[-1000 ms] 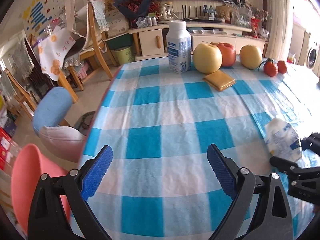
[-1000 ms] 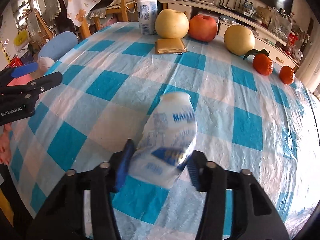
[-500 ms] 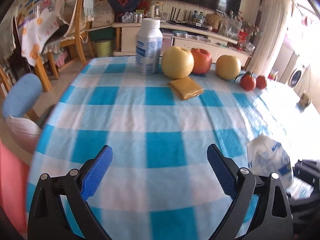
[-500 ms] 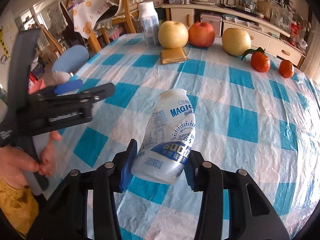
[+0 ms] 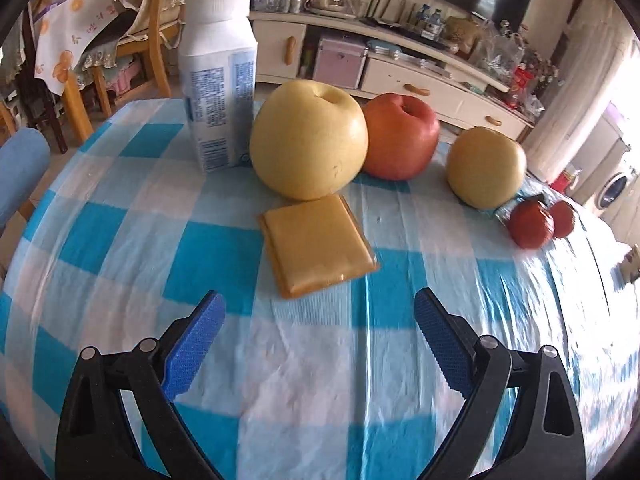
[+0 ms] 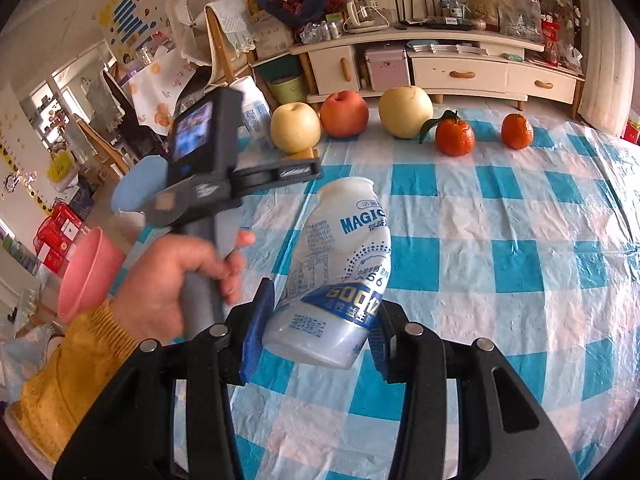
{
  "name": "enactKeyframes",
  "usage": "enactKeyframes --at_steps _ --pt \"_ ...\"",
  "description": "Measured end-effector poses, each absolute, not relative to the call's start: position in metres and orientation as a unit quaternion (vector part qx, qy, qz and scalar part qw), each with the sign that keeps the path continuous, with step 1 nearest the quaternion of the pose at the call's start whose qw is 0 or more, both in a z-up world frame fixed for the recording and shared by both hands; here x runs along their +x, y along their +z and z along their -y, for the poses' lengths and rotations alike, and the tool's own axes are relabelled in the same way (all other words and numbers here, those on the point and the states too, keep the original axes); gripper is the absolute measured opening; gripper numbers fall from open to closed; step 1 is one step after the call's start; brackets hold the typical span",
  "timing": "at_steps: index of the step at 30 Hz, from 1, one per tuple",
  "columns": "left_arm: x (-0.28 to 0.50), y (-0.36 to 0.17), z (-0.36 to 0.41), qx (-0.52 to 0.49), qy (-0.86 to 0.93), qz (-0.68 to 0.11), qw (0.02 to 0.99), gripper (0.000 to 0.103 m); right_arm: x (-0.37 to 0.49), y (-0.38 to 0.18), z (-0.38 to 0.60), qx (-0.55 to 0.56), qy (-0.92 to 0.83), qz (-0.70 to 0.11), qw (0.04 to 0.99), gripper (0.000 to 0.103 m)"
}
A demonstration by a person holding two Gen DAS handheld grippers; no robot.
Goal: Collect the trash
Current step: 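Grasp the white MAGICDAY milk bag with the right tool while the left tool grasps the yellow sponge, then lift both items and carry them to the orange bucket with both tools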
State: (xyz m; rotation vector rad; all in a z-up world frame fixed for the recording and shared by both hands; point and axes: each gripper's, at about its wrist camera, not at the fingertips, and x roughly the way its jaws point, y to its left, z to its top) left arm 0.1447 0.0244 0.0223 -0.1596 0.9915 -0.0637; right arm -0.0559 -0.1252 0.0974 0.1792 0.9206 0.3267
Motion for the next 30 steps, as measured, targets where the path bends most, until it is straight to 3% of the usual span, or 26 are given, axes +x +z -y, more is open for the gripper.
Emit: enactKeyframes --at_steps 5,10,16,30 --pt "0.170 0.013 -0.025 -0.104 -0.001 -0.487 0.867 0.094 -0.058 0.099 0.128 0.091 0.167 -0.443 0.876 0.045" --pt "0.181 0.009 -0.013 -0.068 0.021 -0.486 0.871 0.094 -0.061 0.102 0.127 0.094 0.172 -0.442 0.876 0.045" --pt "0.176 0.013 -0.003 -0.017 0.031 -0.473 0.881 0.064 -0.060 0.101 0.125 0.089 0.171 -0.445 0.875 0.045" --pt "0.119 0.017 -0.019 -0.024 -0.031 -0.469 0.882 0.061 -0.054 0.090 0.122 0.072 0.163 -0.455 0.873 0.043"
